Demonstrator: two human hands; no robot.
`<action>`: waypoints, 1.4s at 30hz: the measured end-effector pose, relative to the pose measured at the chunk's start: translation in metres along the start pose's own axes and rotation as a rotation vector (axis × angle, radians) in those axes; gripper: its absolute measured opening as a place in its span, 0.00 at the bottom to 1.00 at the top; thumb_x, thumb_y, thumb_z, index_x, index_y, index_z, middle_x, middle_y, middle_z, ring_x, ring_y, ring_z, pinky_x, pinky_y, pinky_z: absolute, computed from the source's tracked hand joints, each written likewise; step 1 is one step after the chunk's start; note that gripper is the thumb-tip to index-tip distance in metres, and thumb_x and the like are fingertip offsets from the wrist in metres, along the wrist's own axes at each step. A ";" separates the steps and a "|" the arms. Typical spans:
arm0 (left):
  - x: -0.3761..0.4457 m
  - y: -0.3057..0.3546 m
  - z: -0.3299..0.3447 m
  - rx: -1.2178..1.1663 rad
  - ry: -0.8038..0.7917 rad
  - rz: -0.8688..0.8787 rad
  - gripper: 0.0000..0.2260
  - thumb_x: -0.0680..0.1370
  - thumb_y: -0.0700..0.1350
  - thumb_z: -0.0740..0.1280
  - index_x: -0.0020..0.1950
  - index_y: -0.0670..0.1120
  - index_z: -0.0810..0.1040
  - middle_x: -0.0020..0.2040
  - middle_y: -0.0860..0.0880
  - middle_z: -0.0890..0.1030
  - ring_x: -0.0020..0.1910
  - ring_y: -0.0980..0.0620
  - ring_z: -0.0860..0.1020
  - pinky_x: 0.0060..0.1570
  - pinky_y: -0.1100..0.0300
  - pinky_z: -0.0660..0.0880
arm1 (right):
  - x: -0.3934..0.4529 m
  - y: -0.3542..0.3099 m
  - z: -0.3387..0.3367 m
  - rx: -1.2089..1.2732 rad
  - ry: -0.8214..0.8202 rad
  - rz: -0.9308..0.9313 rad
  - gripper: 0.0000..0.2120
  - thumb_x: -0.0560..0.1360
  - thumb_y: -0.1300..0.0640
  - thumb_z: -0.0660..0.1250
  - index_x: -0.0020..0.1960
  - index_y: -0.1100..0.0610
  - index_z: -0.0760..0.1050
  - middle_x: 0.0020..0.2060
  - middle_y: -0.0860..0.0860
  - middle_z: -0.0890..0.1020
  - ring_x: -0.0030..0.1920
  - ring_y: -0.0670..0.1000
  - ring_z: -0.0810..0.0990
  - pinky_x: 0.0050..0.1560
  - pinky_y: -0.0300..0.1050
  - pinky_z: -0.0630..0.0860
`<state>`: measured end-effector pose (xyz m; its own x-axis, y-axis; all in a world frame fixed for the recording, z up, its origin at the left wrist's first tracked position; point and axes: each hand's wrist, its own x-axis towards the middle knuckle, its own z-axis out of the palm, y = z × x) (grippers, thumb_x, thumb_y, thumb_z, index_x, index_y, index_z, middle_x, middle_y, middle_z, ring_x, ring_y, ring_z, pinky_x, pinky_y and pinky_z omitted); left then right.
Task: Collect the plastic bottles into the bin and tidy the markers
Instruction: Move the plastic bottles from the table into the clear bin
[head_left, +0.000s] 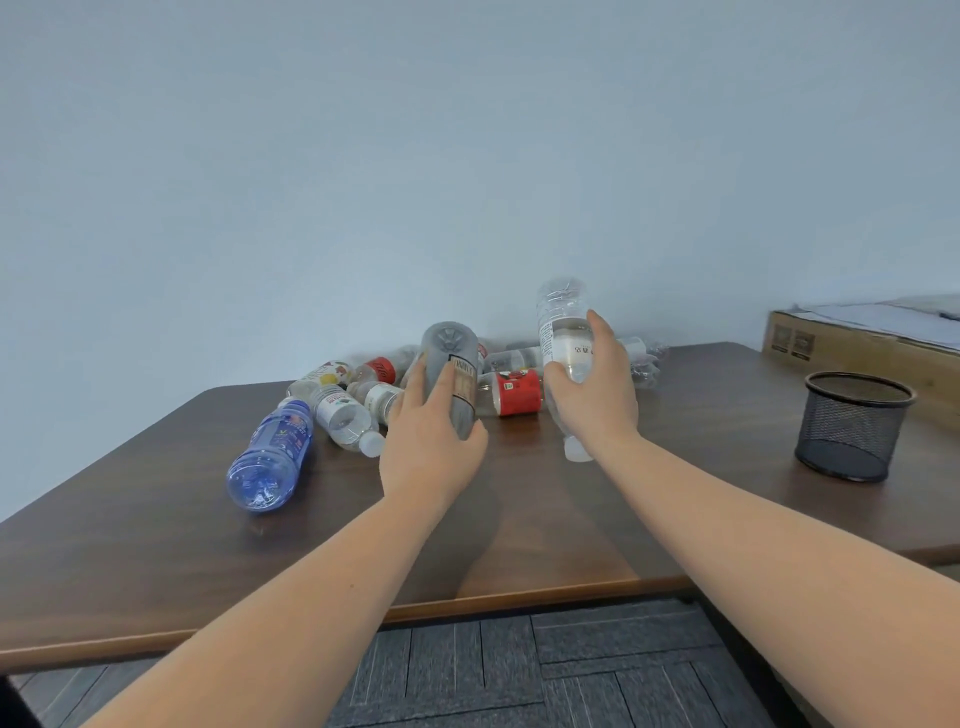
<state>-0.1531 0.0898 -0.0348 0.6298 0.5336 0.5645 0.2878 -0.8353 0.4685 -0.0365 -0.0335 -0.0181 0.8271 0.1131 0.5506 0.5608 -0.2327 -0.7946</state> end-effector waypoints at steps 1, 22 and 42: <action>-0.001 0.006 -0.001 -0.003 0.009 0.009 0.30 0.75 0.52 0.65 0.76 0.56 0.60 0.78 0.52 0.54 0.73 0.46 0.60 0.62 0.49 0.68 | 0.000 0.001 -0.007 -0.002 0.010 0.002 0.33 0.74 0.53 0.64 0.76 0.46 0.56 0.71 0.47 0.65 0.69 0.48 0.65 0.59 0.47 0.67; -0.068 0.263 0.075 -0.305 -0.157 0.377 0.30 0.76 0.53 0.63 0.76 0.57 0.57 0.78 0.53 0.53 0.73 0.46 0.60 0.61 0.50 0.69 | -0.030 0.070 -0.306 -0.247 0.433 0.077 0.32 0.74 0.55 0.63 0.76 0.47 0.57 0.72 0.48 0.64 0.70 0.47 0.63 0.56 0.42 0.62; -0.268 0.455 0.244 -0.274 -0.658 0.710 0.30 0.76 0.53 0.65 0.76 0.54 0.57 0.78 0.49 0.54 0.72 0.43 0.60 0.60 0.48 0.70 | -0.177 0.274 -0.530 -0.578 0.452 0.638 0.33 0.76 0.53 0.64 0.76 0.47 0.53 0.72 0.52 0.61 0.64 0.56 0.71 0.57 0.51 0.71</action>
<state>-0.0150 -0.4654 -0.1386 0.8881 -0.3249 0.3253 -0.4333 -0.8280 0.3560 -0.0492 -0.6295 -0.1977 0.8087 -0.5524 0.2021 -0.1933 -0.5740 -0.7957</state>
